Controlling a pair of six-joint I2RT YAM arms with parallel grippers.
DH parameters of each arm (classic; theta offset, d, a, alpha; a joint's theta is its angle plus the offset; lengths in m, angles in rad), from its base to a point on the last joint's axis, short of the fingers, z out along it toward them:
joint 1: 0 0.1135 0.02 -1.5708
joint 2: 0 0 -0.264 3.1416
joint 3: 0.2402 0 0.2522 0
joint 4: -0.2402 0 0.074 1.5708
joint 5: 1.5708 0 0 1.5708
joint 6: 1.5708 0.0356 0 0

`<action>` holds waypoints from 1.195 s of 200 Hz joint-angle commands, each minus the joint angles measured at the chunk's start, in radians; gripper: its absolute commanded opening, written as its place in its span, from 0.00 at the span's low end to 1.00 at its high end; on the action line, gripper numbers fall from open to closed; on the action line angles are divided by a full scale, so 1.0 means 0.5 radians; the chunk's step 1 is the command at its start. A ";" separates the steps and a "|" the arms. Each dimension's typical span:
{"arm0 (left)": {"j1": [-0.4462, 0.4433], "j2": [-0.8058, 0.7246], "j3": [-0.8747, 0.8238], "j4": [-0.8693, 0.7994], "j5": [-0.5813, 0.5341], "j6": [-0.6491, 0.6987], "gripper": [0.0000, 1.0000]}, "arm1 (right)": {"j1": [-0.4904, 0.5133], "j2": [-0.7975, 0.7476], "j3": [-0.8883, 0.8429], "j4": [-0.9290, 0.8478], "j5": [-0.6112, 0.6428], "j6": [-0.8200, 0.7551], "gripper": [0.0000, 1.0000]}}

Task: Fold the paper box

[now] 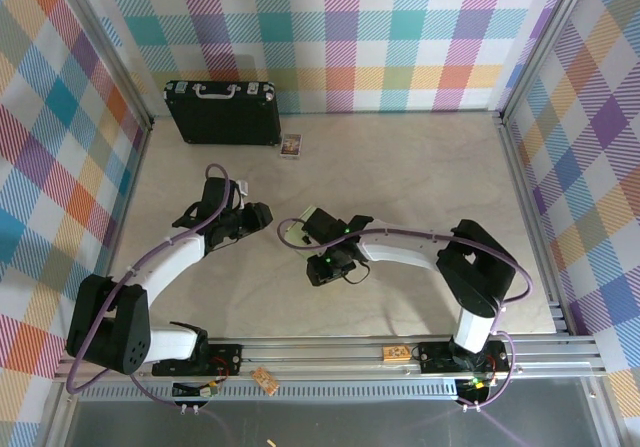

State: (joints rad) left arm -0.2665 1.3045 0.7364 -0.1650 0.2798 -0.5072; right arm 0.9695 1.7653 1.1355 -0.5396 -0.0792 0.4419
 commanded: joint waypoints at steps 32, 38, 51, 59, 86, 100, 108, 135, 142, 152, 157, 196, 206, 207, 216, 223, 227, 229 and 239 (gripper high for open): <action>0.024 -0.155 -0.081 0.007 0.089 0.053 0.40 | -0.381 -0.154 -0.168 -0.067 0.251 -0.019 0.32; 0.024 -0.165 -0.080 0.003 0.101 0.050 0.39 | -0.450 -0.171 -0.176 -0.054 0.234 -0.038 0.32; 0.024 -0.186 -0.083 -0.006 0.127 0.048 0.40 | -0.573 -0.200 -0.166 -0.031 0.196 -0.103 0.35; 0.022 -0.199 -0.083 -0.010 0.134 0.048 0.40 | -0.622 -0.213 -0.146 -0.030 0.167 -0.143 0.35; 0.021 -0.204 -0.077 -0.015 0.147 0.053 0.40 | -0.668 -0.281 -0.108 -0.026 0.101 -0.245 0.38; 0.008 -0.153 -0.059 0.020 0.161 0.053 0.41 | -0.678 -0.297 -0.115 -0.013 0.096 -0.235 0.39; -0.009 -0.103 -0.032 0.042 0.171 0.054 0.41 | -0.679 -0.296 -0.127 -0.003 0.062 -0.218 0.38; -0.056 0.182 0.156 0.110 0.131 0.107 0.41 | -0.678 -0.300 -0.264 0.111 -0.133 -0.089 0.36; -0.056 0.283 0.237 0.102 0.112 0.120 0.41 | -0.676 -0.295 -0.287 0.127 -0.112 -0.069 0.34; -0.056 0.427 0.365 0.093 0.104 0.168 0.41 | -0.678 -0.281 -0.304 0.144 -0.084 -0.062 0.31; -0.056 0.498 0.429 0.094 0.121 0.188 0.41 | -0.678 -0.266 -0.304 0.151 -0.078 -0.058 0.30; -0.064 0.889 0.873 -0.018 0.139 0.280 0.42 | -0.687 -0.145 -0.221 0.137 -0.034 -0.071 0.24; -0.073 0.989 0.955 -0.043 0.143 0.290 0.42 | -0.698 -0.109 -0.192 0.152 -0.041 -0.076 0.22; -0.074 1.002 0.965 -0.047 0.146 0.292 0.42 | -0.701 -0.103 -0.189 0.153 -0.043 -0.077 0.22; -0.090 1.109 1.050 -0.115 0.171 0.301 0.42 | -0.724 -0.056 -0.150 0.162 -0.050 -0.082 0.21; -0.111 1.176 1.102 -0.173 0.193 0.316 0.42 | -0.750 -0.007 -0.114 0.156 -0.066 -0.080 0.20; -0.124 1.200 1.112 -0.183 0.200 0.322 0.42 | -0.766 0.016 -0.096 0.160 -0.081 -0.085 0.20; -0.128 1.210 1.111 -0.181 0.203 0.324 0.42 | -0.773 0.024 -0.086 0.164 -0.093 -0.090 0.20; -0.158 1.218 1.061 -0.149 0.214 0.319 0.42 | -0.798 0.059 -0.064 0.208 -0.119 -0.118 0.19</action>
State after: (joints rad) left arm -0.3046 1.8641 1.2667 -0.1749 0.3523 -0.3820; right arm 0.6079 1.7451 1.0485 -0.4816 -0.1001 0.3996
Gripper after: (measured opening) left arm 0.423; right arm 0.197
